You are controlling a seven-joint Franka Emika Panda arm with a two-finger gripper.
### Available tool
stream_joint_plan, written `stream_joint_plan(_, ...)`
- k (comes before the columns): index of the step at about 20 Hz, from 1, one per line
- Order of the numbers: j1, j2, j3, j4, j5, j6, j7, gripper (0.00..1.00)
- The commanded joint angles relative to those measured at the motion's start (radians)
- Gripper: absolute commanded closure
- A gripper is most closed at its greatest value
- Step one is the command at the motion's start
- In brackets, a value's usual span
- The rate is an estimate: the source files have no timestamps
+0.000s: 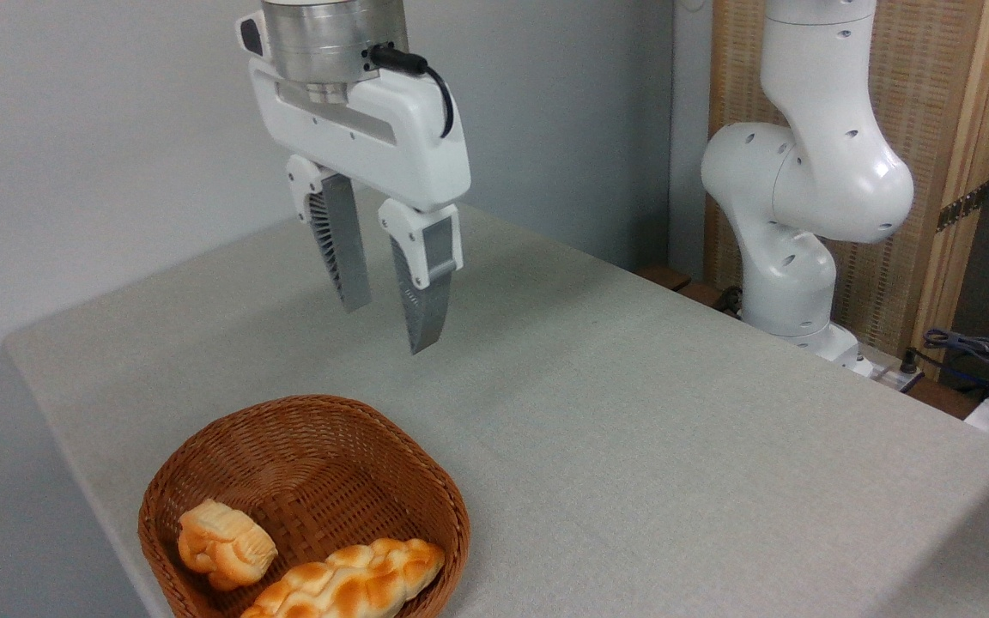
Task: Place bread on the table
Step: 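Lower the open gripper toward the round roll in the wicker basket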
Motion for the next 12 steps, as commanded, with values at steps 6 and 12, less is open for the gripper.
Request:
stream_joint_plan(6, -0.001, 0.031, -0.016, -0.101, -0.006, 0.334, 0.145, 0.0)
stream_joint_plan(12, -0.001, 0.097, -0.053, -0.182, 0.01, 0.581, 0.212, 0.0)
